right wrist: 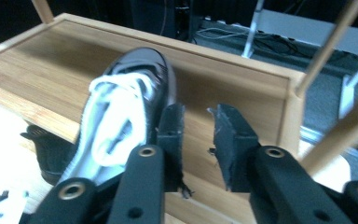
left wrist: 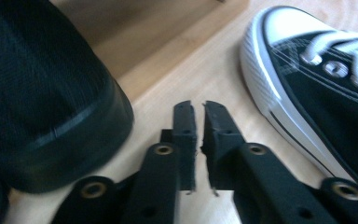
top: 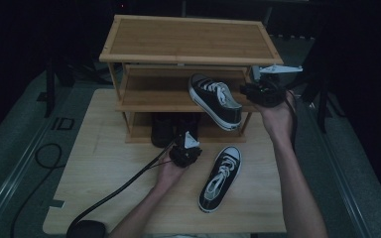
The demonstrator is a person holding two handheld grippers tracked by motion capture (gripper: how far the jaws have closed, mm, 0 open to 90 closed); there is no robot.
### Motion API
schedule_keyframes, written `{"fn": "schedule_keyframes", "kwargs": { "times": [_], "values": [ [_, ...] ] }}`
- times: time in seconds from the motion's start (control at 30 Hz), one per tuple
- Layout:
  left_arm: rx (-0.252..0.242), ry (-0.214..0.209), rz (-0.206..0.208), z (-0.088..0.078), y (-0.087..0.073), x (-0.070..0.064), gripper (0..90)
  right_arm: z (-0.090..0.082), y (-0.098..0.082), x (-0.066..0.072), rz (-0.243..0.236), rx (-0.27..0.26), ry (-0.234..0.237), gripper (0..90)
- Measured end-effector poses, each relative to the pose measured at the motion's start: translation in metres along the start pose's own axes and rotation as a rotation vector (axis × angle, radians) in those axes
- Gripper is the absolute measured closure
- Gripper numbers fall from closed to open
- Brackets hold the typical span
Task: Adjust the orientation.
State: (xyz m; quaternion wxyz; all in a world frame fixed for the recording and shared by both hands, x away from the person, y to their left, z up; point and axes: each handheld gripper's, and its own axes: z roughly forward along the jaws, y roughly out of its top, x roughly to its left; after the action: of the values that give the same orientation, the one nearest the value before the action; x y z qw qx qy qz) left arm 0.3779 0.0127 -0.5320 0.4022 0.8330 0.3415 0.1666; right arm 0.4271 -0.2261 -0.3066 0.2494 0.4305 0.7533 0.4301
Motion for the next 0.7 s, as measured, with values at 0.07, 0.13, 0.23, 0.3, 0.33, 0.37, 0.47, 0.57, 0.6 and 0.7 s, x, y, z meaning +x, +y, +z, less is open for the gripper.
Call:
{"fn": "schedule_keyframes", "kwargs": {
  "times": [0.07,0.13,0.23,0.3,0.33,0.37,0.47,0.57,0.6,0.7],
  "values": [
    [0.006,0.029,0.004,0.006,0.004,0.0,88.1,-0.002,-0.002,-0.003,0.001,0.005,-0.003,75.5],
    [0.013,0.039,-0.003,0.013,0.008,0.0,90.0,-0.005,-0.009,-0.008,0.006,0.02,-0.018,79.1],
    [0.015,0.047,-0.001,0.023,0.014,-0.003,90.0,-0.008,-0.018,-0.013,0.009,0.034,-0.018,83.1],
    [0.006,0.054,0.008,0.028,0.019,-0.004,90.0,-0.009,-0.025,-0.016,0.001,0.05,-0.025,85.5],
    [0.011,0.058,0.007,0.031,0.022,-0.005,90.0,-0.01,-0.028,-0.017,0.0,0.058,-0.026,86.2],
    [0.013,0.064,0.012,0.035,0.025,-0.005,90.0,-0.011,-0.032,-0.018,0.001,0.063,-0.022,86.5],
    [0.011,0.068,0.01,0.045,0.033,-0.007,90.0,-0.011,-0.043,-0.018,-0.011,0.083,-0.016,86.3],
    [0.012,0.078,0.01,0.053,0.039,-0.009,90.0,-0.012,-0.053,-0.017,-0.02,0.103,-0.009,85.8],
    [0.011,0.076,0.009,0.056,0.041,-0.009,90.0,-0.011,-0.057,-0.016,-0.025,0.114,-0.008,85.6],
    [0.009,0.09,-0.004,0.063,0.044,-0.009,90.0,-0.011,-0.064,-0.014,-0.04,0.128,0.0,85.4]
  ]
}}
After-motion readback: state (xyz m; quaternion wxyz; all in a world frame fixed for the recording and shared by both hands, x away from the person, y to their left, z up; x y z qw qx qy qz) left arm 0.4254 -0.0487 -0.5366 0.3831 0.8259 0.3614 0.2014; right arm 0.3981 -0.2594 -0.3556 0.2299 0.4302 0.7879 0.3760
